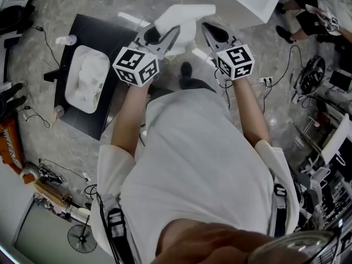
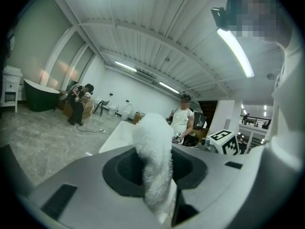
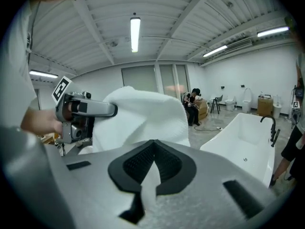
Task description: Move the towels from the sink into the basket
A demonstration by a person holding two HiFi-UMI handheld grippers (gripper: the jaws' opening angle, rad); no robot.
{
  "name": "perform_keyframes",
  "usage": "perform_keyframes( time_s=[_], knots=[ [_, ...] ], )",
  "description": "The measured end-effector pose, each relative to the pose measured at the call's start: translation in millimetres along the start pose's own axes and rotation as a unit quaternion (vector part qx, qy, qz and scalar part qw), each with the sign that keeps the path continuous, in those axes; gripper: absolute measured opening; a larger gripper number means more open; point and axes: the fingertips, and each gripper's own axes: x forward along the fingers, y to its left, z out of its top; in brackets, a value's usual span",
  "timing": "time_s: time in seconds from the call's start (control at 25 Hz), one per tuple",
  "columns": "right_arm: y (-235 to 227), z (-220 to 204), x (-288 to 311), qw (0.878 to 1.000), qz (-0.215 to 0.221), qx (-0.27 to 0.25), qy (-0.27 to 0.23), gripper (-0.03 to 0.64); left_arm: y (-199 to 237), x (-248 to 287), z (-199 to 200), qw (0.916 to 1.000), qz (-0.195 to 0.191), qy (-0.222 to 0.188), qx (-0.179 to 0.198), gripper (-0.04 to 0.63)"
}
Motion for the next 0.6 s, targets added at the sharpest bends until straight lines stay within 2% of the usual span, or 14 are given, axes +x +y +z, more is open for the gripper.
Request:
perform_keyframes(
  time_s=[0.24,0.44,0.6],
  knots=[
    [-3,-54,29,0.998,0.023,0.02,0.05,-0.003,39,6,-71,0.9979,0.039,0.046,-0.025,0.12],
    [-4,-106,59,0.996,0.042,0.003,0.084,-0.003,82,15,-139,0.9946,0.066,0.075,-0.026,0.12],
    [-8,-155,85,0.993,0.053,0.012,0.107,-0.003,119,25,-200,0.9921,0.087,0.086,-0.029,0.121]
  ],
)
